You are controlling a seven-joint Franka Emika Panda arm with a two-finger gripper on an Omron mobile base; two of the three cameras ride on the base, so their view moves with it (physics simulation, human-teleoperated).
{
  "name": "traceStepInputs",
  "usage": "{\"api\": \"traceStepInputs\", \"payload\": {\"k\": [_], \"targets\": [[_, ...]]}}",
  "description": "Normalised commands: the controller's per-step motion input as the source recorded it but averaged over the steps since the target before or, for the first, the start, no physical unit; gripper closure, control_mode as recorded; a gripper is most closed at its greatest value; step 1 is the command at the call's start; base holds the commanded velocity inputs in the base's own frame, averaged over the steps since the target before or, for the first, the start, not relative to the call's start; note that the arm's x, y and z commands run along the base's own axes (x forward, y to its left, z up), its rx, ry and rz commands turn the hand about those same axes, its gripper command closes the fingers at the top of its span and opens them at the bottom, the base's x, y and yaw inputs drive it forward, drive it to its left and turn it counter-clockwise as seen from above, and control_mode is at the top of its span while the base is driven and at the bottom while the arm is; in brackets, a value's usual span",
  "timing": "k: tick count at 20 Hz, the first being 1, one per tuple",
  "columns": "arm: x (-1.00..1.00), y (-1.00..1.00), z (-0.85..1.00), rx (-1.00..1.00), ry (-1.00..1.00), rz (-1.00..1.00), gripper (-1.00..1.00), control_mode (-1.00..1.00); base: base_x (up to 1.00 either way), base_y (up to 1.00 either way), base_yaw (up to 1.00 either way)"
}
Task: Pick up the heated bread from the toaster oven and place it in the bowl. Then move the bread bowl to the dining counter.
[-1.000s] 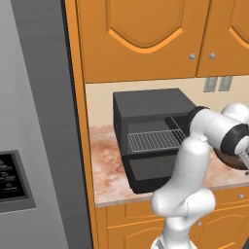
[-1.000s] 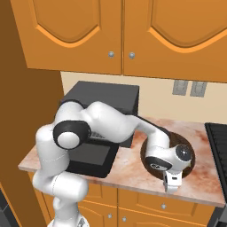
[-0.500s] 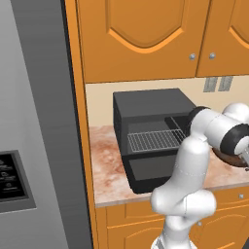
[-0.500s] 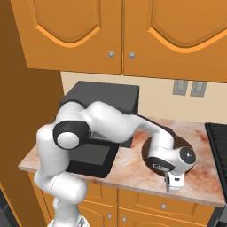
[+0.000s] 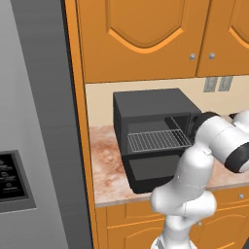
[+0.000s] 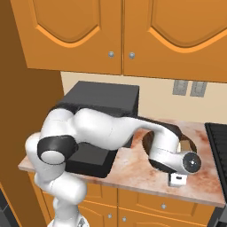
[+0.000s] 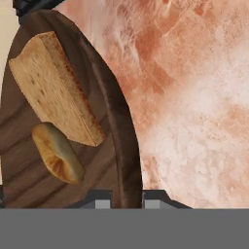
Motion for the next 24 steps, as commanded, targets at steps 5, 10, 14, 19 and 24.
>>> {"api": "traceStepInputs", "payload": {"k": [5, 10, 14, 19, 24], "targets": [[-0.15, 0.13, 0.72, 0.0, -0.18, -0.19, 1.0, -1.0, 0.0, 0.0, 0.0], [-0.24, 0.59, 0.67, 0.0, -0.16, -0.2, 1.0, -1.0, 0.0, 0.0, 0.0], [-0.14, 0.86, 0.67, 0.0, -0.1, -0.16, 1.0, -1.0, 0.0, 0.0, 0.0], [0.0, 1.0, 0.68, 0.0, -0.01, -0.06, 1.0, -1.0, 0.0, 0.0, 0.0], [0.0, 0.76, 0.73, 0.0, 0.0, 0.01, 1.0, -1.0, 0.0, 0.0, 0.0]]}}
